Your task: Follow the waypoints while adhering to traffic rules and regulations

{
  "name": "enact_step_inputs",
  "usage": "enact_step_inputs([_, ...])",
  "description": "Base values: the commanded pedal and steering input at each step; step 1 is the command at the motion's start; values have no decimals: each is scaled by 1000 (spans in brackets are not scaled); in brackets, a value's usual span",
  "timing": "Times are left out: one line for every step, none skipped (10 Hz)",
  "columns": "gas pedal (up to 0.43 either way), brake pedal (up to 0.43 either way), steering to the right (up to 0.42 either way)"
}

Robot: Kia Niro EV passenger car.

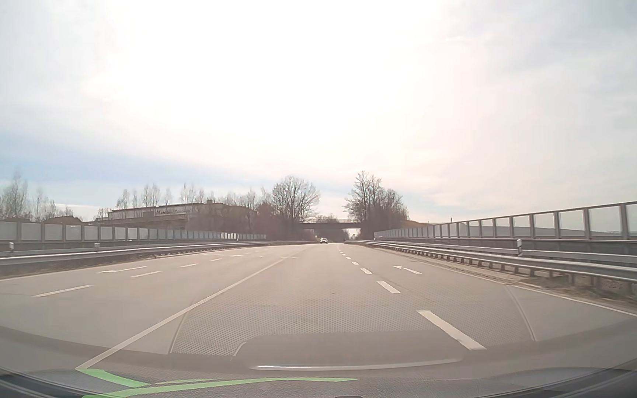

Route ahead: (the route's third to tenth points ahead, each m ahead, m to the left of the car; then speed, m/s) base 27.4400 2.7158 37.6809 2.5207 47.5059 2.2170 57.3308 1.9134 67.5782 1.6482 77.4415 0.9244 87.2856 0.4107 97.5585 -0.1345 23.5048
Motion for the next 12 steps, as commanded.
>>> enact_step_inputs([260,0,6])
enact_step_inputs([260,0,5])
enact_step_inputs([260,0,4])
enact_step_inputs([260,0,4])
enact_step_inputs([260,0,4])
enact_step_inputs([260,0,3])
enact_step_inputs([260,0,3])
enact_step_inputs([260,0,3])
enact_step_inputs([260,0,3])
enact_step_inputs([260,0,3])
enact_step_inputs([260,0,3])
enact_step_inputs([260,0,3])
